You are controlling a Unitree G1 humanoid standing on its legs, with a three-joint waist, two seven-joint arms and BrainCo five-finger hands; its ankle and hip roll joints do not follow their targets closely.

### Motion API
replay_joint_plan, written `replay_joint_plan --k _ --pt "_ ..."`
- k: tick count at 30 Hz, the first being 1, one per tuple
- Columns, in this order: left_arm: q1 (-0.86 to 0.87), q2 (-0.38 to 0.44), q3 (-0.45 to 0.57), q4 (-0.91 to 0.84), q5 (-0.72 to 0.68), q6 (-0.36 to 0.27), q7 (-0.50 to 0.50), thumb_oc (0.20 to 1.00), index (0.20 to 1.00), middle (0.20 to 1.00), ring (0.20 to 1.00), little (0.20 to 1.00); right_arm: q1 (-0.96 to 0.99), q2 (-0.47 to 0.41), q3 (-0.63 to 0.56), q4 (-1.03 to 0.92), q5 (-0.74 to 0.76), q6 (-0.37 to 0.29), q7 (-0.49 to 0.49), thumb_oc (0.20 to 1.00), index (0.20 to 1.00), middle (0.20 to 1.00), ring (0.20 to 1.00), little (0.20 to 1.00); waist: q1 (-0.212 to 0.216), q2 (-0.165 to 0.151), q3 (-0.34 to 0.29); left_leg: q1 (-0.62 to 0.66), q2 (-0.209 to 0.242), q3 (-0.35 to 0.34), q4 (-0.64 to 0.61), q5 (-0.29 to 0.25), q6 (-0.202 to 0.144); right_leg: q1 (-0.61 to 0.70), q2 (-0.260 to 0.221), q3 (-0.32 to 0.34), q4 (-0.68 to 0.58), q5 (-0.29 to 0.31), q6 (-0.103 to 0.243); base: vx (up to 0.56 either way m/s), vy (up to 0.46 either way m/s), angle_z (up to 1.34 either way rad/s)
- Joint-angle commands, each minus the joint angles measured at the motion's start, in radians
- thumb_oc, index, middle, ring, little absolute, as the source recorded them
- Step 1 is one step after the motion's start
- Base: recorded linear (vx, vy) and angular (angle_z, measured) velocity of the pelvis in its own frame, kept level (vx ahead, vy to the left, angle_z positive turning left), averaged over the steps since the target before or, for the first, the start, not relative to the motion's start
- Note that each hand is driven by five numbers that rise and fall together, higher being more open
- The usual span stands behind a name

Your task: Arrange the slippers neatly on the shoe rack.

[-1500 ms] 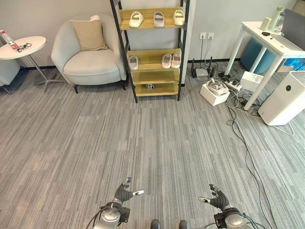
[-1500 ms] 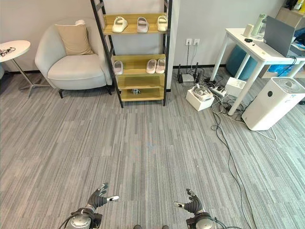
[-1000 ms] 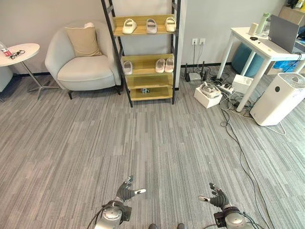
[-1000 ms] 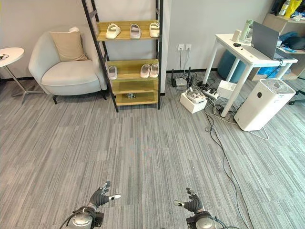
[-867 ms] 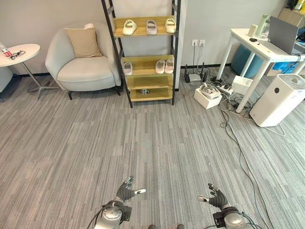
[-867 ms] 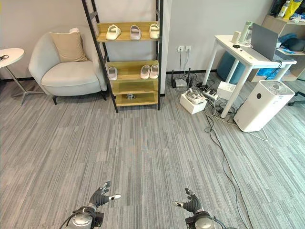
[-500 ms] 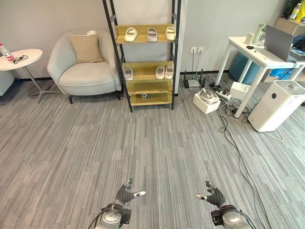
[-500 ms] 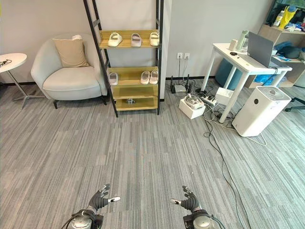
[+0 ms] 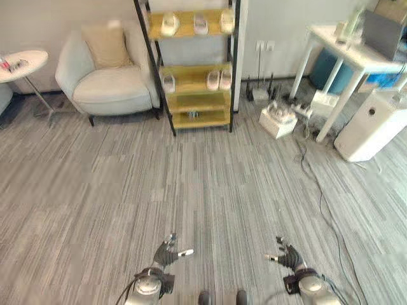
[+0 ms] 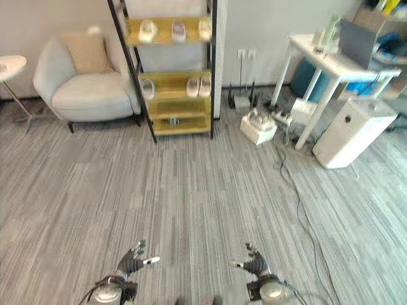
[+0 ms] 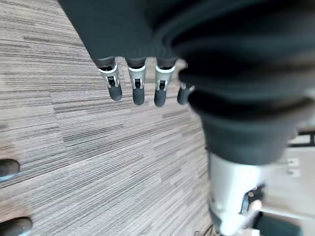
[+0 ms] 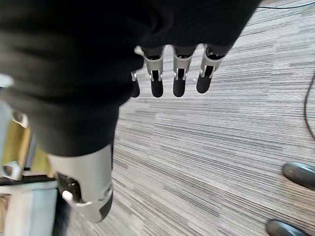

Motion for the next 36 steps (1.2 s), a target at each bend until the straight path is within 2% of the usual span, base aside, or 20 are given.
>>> replay_joint_plan --k 1,2,3,5,7,8,9,12,15,18,19,20,21,24,26,28,30,33,34,36 --pt "-0.043 0.038 0.047 -0.033 -0.045 -0.033 0.005 1.000 1.000 1.000 1.000 1.000 -0.036 -0.013 -0.016 -0.075 -0.027 -0.027 -0.021 1.000 1.000 1.000 1.000 1.000 0.014 -0.039 0.020 0.024 -0.001 0.022 0.001 -0.090 -0.004 -0.051 -0.099 -0.030 0.155 -0.093 0.127 -0.03 0.151 0.01" --pt "-0.039 0.041 0.052 -0.041 -0.045 -0.029 0.000 1.000 1.000 1.000 1.000 1.000 -0.038 -0.012 -0.021 -0.084 -0.028 -0.026 -0.023 1.000 1.000 1.000 1.000 1.000 0.016 -0.038 0.024 0.025 -0.003 0.023 -0.001 -0.092 0.001 -0.081 -0.103 -0.028 0.213 -0.091 0.136 0.00 0.157 -0.04" --pt "-0.035 0.053 0.067 -0.044 -0.037 -0.022 -0.005 1.000 1.000 1.000 1.000 1.000 -0.040 -0.014 -0.034 -0.109 -0.024 -0.024 -0.020 1.000 1.000 1.000 1.000 1.000 0.009 -0.037 0.045 0.040 -0.008 0.024 -0.005 -0.096 0.012 -0.140 -0.114 -0.021 0.340 -0.047 0.164 0.04 0.144 -0.09" --pt "-0.052 0.055 0.075 -0.015 -0.037 -0.024 -0.001 1.000 1.000 1.000 1.000 1.000 -0.037 -0.017 -0.047 -0.129 -0.022 -0.025 -0.020 1.000 1.000 1.000 1.000 1.000 -0.003 -0.030 0.062 0.072 -0.004 0.027 -0.006 -0.112 0.010 -0.207 -0.121 -0.029 0.415 -0.015 0.159 0.20 0.090 -0.05" --pt "-0.075 0.059 0.065 -0.012 -0.043 -0.028 0.003 1.000 1.000 1.000 1.000 1.000 -0.034 -0.029 -0.058 -0.147 -0.016 -0.026 -0.029 1.000 1.000 1.000 1.000 1.000 -0.019 -0.033 0.065 0.093 -0.003 0.024 -0.006 -0.132 -0.001 -0.212 -0.116 -0.054 0.286 -0.020 0.143 0.41 -0.125 0.02" --pt "-0.106 0.052 0.052 -0.005 -0.057 -0.029 0.007 1.000 1.000 1.000 1.000 1.000 -0.038 -0.027 -0.060 -0.138 -0.012 -0.026 -0.038 1.000 1.000 1.000 1.000 1.000 -0.044 -0.047 0.069 0.135 -0.003 0.016 -0.006 -0.168 -0.015 -0.257 -0.117 -0.066 0.140 0.036 0.155 0.62 -0.311 0.07" --pt "-0.111 0.043 0.045 -0.013 -0.062 -0.031 -0.001 1.000 1.000 1.000 1.000 1.000 -0.025 -0.033 -0.059 -0.138 -0.024 -0.023 -0.033 1.000 1.000 1.000 1.000 1.000 -0.055 -0.050 0.059 0.166 0.002 0.008 -0.006 -0.196 -0.024 -0.241 -0.121 -0.068 0.080 0.051 0.162 0.70 -0.368 0.38" --pt "-0.097 0.028 0.045 -0.027 -0.087 -0.033 -0.010 1.000 1.000 1.000 1.000 1.000 -0.006 -0.045 -0.062 -0.150 -0.027 -0.024 -0.026 1.000 1.000 1.000 1.000 1.000 -0.063 -0.045 0.038 0.181 0.024 0.010 0.039 -0.209 -0.047 -0.209 -0.107 -0.072 0.081 0.048 0.136 0.30 -0.167 0.44" --pt "-0.085 0.020 0.047 -0.046 -0.127 -0.033 -0.020 1.000 1.000 1.000 1.000 1.000 -0.005 -0.066 -0.053 -0.164 -0.023 -0.032 -0.018 1.000 1.000 1.000 1.000 1.000 -0.054 -0.046 0.041 0.069 0.041 0.013 0.304 -0.126 -0.095 -0.146 -0.084 -0.073 0.074 0.014 0.094 0.20 -0.183 0.13" --pt "-0.098 0.018 0.046 -0.036 -0.145 -0.031 -0.010 1.000 1.000 1.000 1.000 1.000 -0.003 -0.084 -0.050 -0.177 -0.020 -0.033 -0.015 1.000 1.000 1.000 1.000 1.000 -0.042 -0.066 0.068 -0.066 0.035 -0.002 0.533 -0.047 -0.108 -0.103 -0.086 -0.071 0.081 -0.029 0.055 0.21 -0.150 -0.11" --pt "-0.101 0.014 0.046 -0.025 -0.150 -0.029 -0.007 1.000 1.000 1.000 1.000 1.000 0.000 -0.090 -0.057 -0.178 -0.014 -0.027 -0.022 1.000 1.000 1.000 1.000 1.000 -0.023 -0.084 0.077 -0.165 0.054 0.049 0.484 -0.093 -0.084 -0.055 -0.098 -0.074 0.072 -0.067 0.054 0.38 -0.082 0.00" --pt "-0.096 0.016 0.047 -0.029 -0.144 -0.027 -0.007 1.000 1.000 1.000 1.000 1.000 0.002 -0.092 -0.059 -0.181 -0.015 -0.027 -0.022 1.000 1.000 1.000 1.000 1.000 -0.017 -0.084 0.072 -0.180 0.057 0.059 0.413 -0.112 -0.072 -0.043 -0.097 -0.076 0.066 -0.078 0.057 0.44 -0.006 0.30" --pt "-0.087 0.015 0.047 -0.032 -0.138 -0.028 -0.008 1.000 1.000 1.000 1.000 1.000 0.007 -0.093 -0.062 -0.184 -0.013 -0.030 -0.024 1.000 1.000 1.000 1.000 1.000 -0.009 -0.082 0.067 -0.187 0.062 0.066 0.325 -0.097 -0.070 -0.022 -0.096 -0.075 0.056 -0.091 0.061 0.31 0.085 0.28" --pt "-0.068 0.018 0.048 -0.038 -0.121 -0.019 -0.009 1.000 1.000 1.000 1.000 1.000 0.013 -0.095 -0.069 -0.174 -0.016 -0.033 -0.033 1.000 1.000 1.000 1.000 1.000 0.023 -0.051 0.061 -0.238 0.115 0.086 0.019 0.078 -0.102 0.066 -0.068 -0.085 0.035 -0.137 0.065 0.41 0.163 -0.15" --pt "-0.055 0.020 0.058 -0.026 -0.112 -0.017 -0.012 1.000 1.000 1.000 1.000 1.000 0.022 -0.082 -0.064 -0.171 -0.035 -0.031 -0.025 1.000 1.000 1.000 1.000 1.000 0.020 -0.046 0.040 -0.206 0.118 0.096 -0.006 0.077 -0.104 0.084 -0.062 -0.085 0.039 -0.150 0.078 0.48 0.269 -0.18" --pt "-0.040 0.028 0.065 -0.029 -0.103 -0.019 -0.013 1.000 1.000 1.000 1.000 1.000 0.030 -0.072 -0.062 -0.173 -0.048 -0.027 -0.016 1.000 1.000 1.000 1.000 1.000 0.020 -0.061 0.015 -0.165 0.098 0.121 -0.006 0.068 -0.089 0.104 -0.089 -0.057 0.043 -0.157 0.098 0.44 0.316 -0.54" --pt "-0.031 0.038 0.074 -0.042 -0.097 -0.014 -0.016 1.000 1.000 1.000 1.000 1.000 0.029 -0.051 -0.060 -0.163 -0.041 -0.021 -0.004 1.000 1.000 1.000 1.000 1.000 0.027 -0.086 0.008 -0.131 0.074 0.148 0.014 0.028 -0.055 0.087 -0.128 -0.029 0.111 -0.141 0.129 0.27 0.232 -0.36" --pt "-0.043 0.049 0.073 -0.050 -0.099 -0.010 -0.014 1.000 1.000 1.000 1.000 1.000 0.012 -0.031 -0.061 -0.146 -0.022 -0.021 -0.003 1.000 1.000 1.000 1.000 1.000 0.029 -0.094 0.021 -0.102 0.049 0.163 0.027 -0.012 -0.020 0.011 -0.152 -0.014 0.284 -0.074 0.158 0.17 0.207 -0.22" --pt "-0.053 0.053 0.072 -0.054 -0.103 -0.008 -0.011 1.000 1.000 1.000 1.000 1.000 0.005 -0.022 -0.060 -0.147 -0.012 -0.022 -0.005 1.000 1.000 1.000 1.000 1.000 0.023 -0.090 0.033 -0.073 0.035 0.166 0.031 -0.033 -0.003 -0.045 -0.160 -0.014 0.393 -0.022 0.166 0.20 0.216 0.00" --pt "-0.061 0.057 0.074 -0.057 -0.105 -0.007 -0.008 1.000 1.000 1.000 1.000 1.000 0.005 -0.018 -0.056 -0.158 -0.014 -0.018 -0.004 1.000 1.000 1.000 1.000 1.000 0.015 -0.082 0.042 -0.038 0.031 0.165 0.025 -0.050 0.006 -0.099 -0.165 -0.023 0.461 0.010 0.157 0.18 0.134 0.35"
